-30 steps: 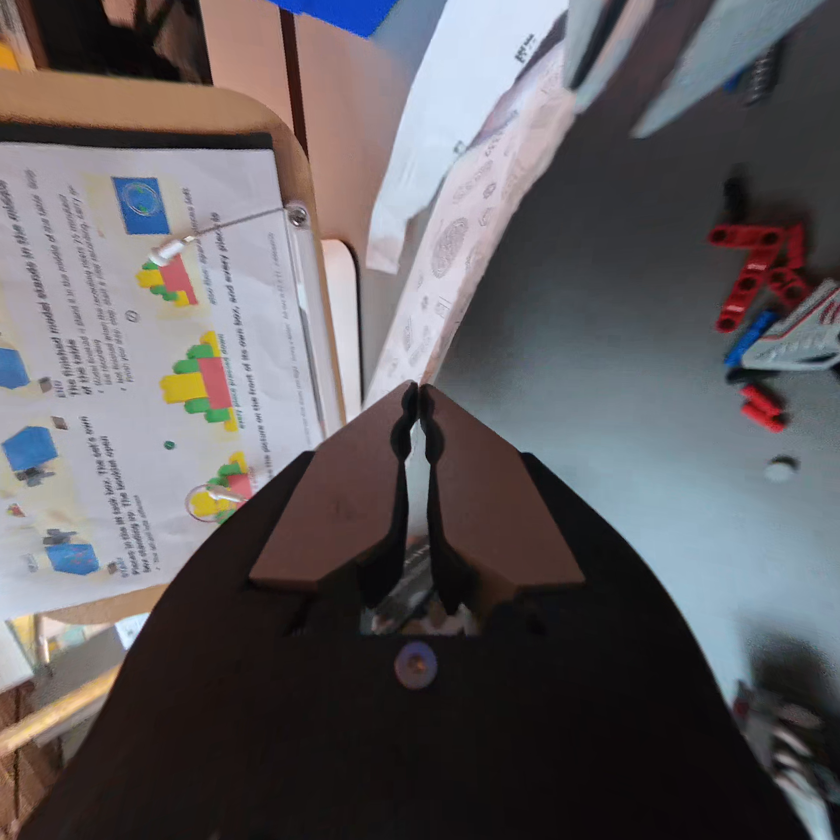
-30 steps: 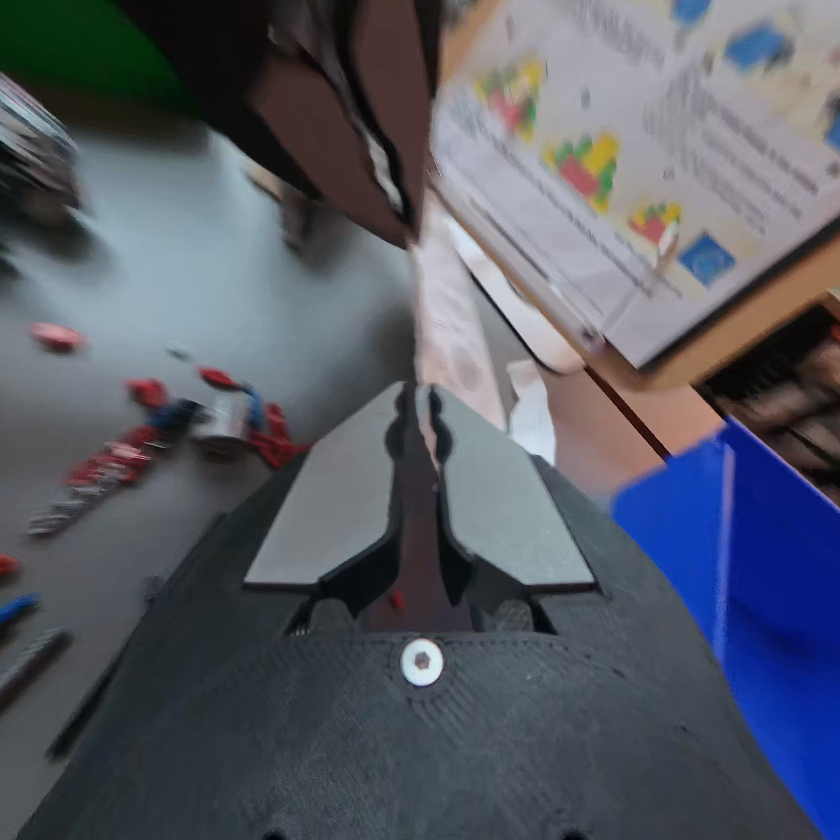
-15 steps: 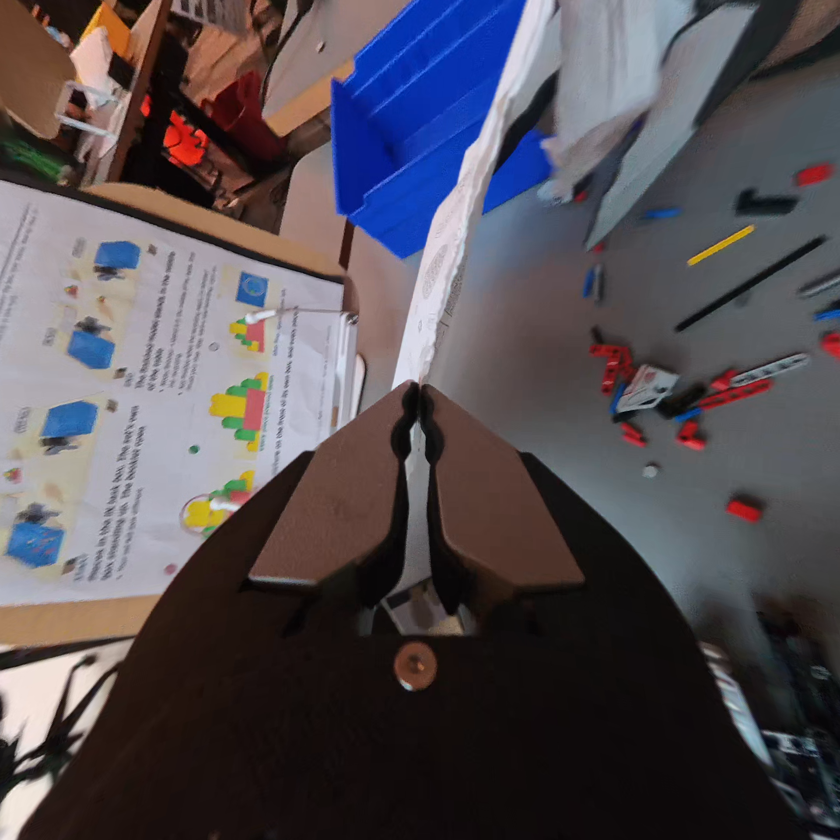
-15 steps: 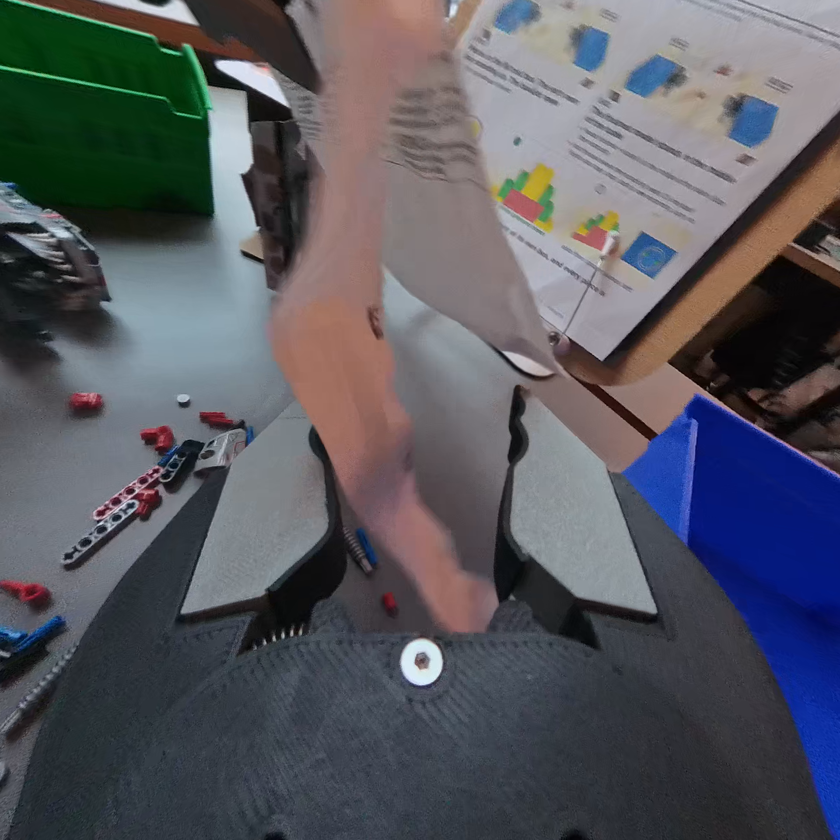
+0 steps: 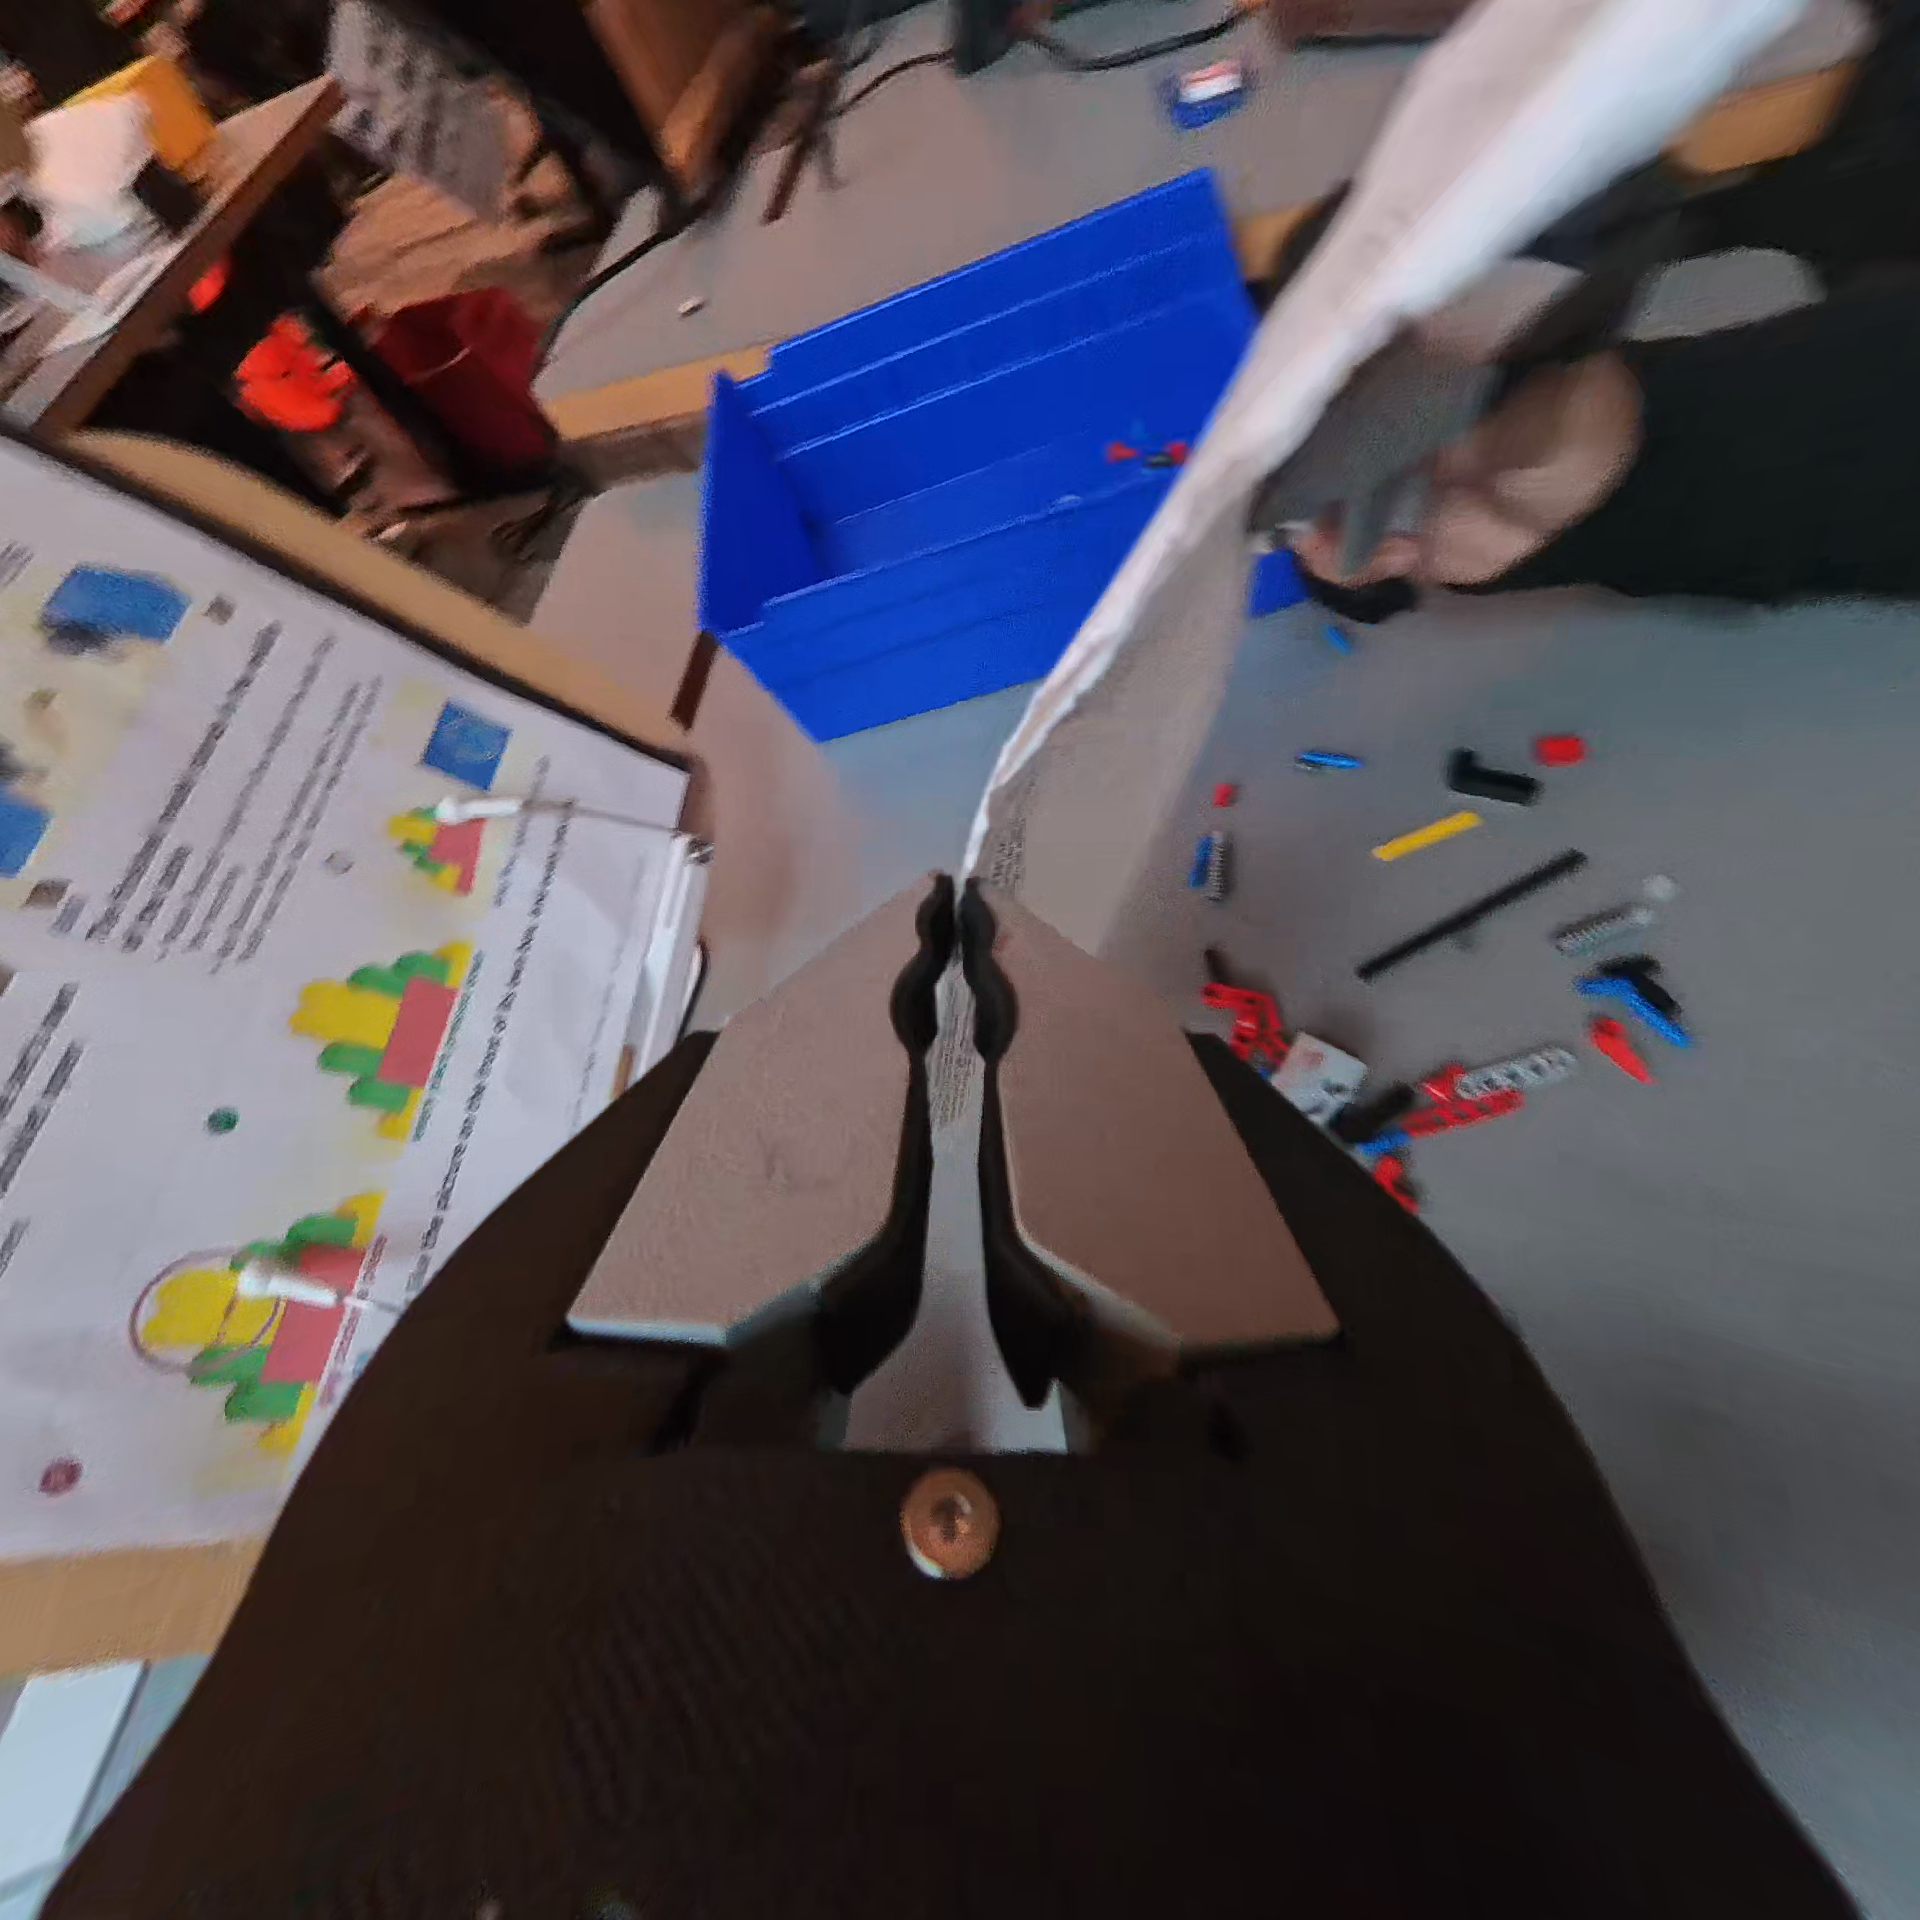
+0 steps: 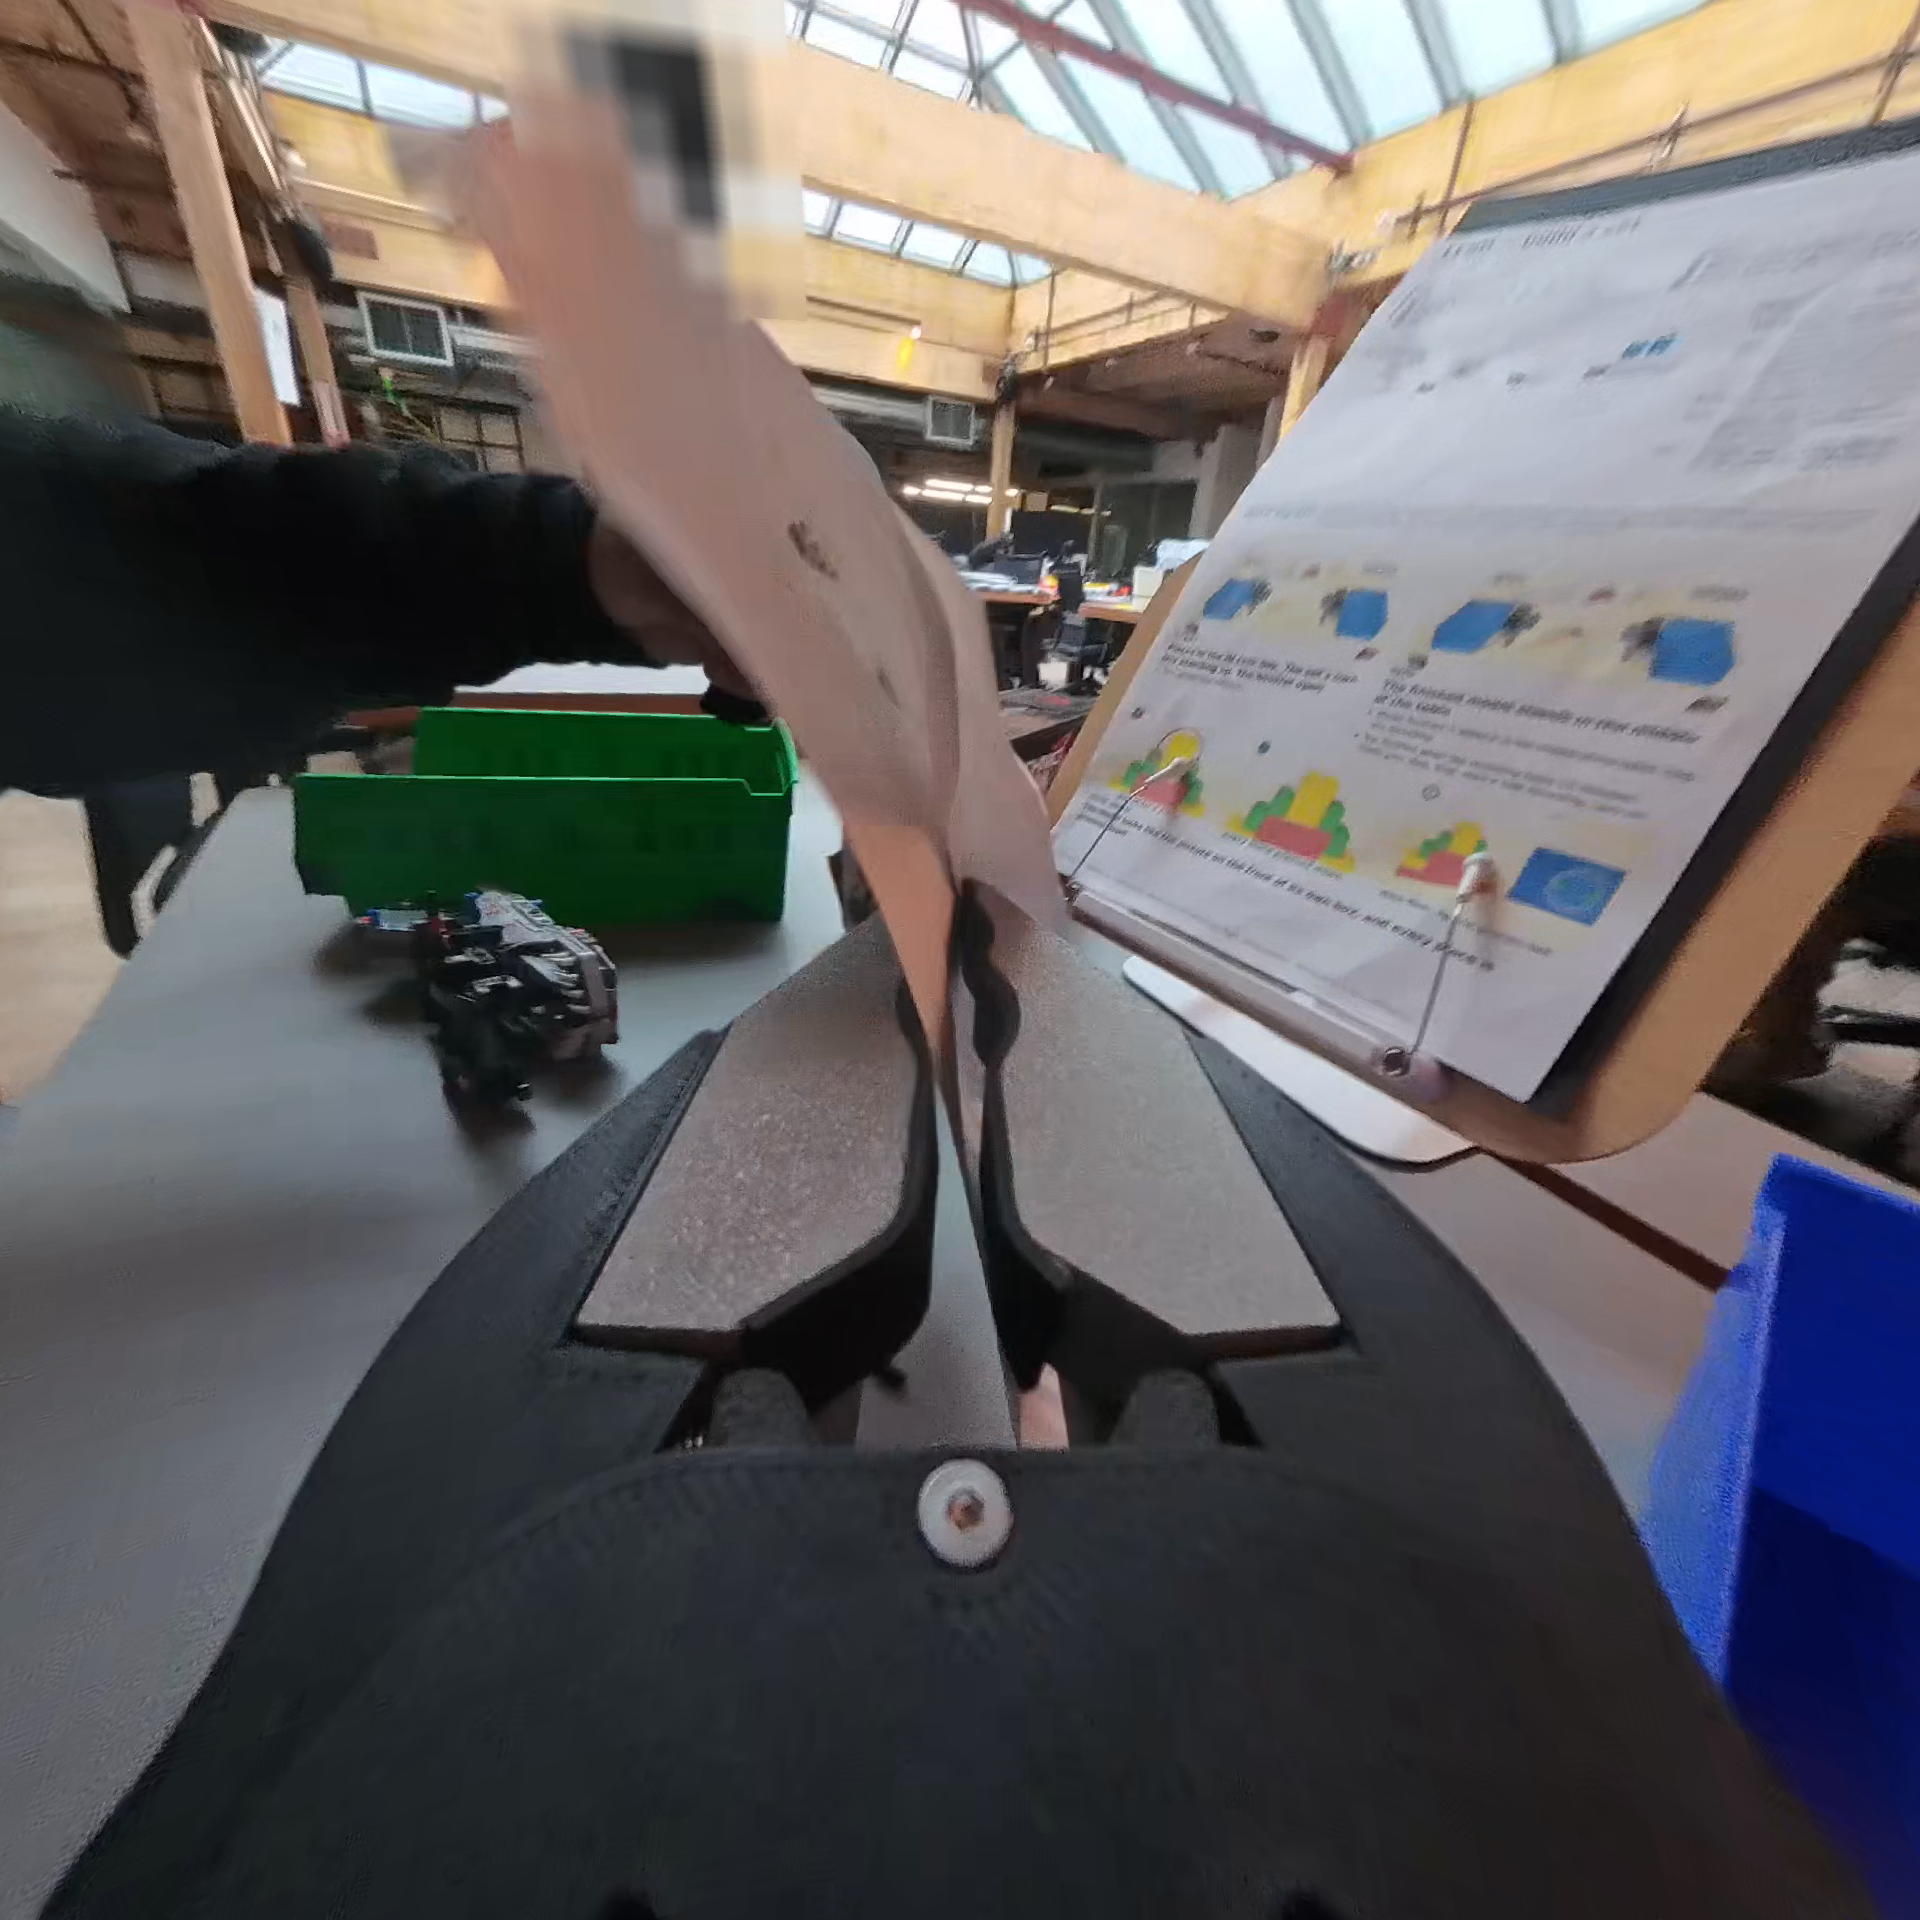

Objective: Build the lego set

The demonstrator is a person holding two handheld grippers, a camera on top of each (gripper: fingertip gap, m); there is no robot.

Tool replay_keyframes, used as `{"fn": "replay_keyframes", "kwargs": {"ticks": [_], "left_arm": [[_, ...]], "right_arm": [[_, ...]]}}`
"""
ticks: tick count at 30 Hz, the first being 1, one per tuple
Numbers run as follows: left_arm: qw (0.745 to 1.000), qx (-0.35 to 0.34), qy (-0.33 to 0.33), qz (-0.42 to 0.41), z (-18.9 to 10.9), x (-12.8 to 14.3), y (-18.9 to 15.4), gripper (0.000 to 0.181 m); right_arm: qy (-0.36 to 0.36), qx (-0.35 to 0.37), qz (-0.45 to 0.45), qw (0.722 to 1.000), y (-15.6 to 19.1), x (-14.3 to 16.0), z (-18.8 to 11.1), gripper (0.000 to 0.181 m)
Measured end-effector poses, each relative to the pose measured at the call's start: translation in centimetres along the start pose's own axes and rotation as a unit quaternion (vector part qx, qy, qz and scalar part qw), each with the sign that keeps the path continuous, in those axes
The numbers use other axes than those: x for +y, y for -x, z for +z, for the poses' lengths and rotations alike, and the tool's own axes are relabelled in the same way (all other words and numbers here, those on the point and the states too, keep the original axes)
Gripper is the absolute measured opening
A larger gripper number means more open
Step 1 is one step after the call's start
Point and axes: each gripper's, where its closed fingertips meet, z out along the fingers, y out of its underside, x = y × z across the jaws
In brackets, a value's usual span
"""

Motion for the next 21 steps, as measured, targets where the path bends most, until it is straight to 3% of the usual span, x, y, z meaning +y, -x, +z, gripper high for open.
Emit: {"fn": "replay_keyframes", "kwargs": {"ticks": [3,5,6,7,10,11,14,19,20,21], "left_arm": [[0.986,-0.129,0.064,-0.079,1.1,1.7,3.9,0.007],[0.959,-0.196,0.128,-0.158,0.2,3.6,5.2,0.029],[0.951,-0.191,0.130,-0.205,-0.2,3.6,4.6,0.033],[0.953,-0.151,0.101,-0.244,-0.1,2.5,3.1,0.048],[0.936,-0.055,-0.026,-0.347,-0.2,-1.6,-1.5,0.072],[0.922,-0.008,-0.061,-0.383,0.1,-2.8,-3.3,0.088],[0.862,0.083,-0.098,-0.490,1.8,-3.9,-5.9,0.106],[0.793,0.101,-0.148,-0.582,3.8,-2.3,-3.1,0.105],[0.785,0.107,-0.166,-0.588,3.8,-2.4,-2.4,0.087],[0.787,0.106,-0.172,-0.582,3.8,-2.2,-1.8,0.047]], "right_arm": [[0.032,0.095,-0.059,0.993,-1.6,0.5,-0.1,0.000],[0.065,0.184,-0.110,0.975,-3.3,0.9,-0.6,0.000],[0.081,0.219,-0.139,0.962,-3.9,1.0,-0.9,0.000],[0.094,0.246,-0.176,0.949,-4.2,1.0,-1.0,0.000],[0.151,0.293,-0.287,0.900,-4.1,1.8,-0.4,0.000],[0.171,0.296,-0.314,0.886,-3.9,2.4,0.0,0.000],[0.210,0.300,-0.375,0.852,-3.2,3.3,0.9,0.000],[0.223,0.278,-0.463,0.811,-0.9,3.6,1.7,0.000],[0.228,0.268,-0.481,0.803,-0.3,3.9,2.1,0.000],[0.231,0.261,-0.496,0.795,0.3,4.2,2.5,0.000]]}}
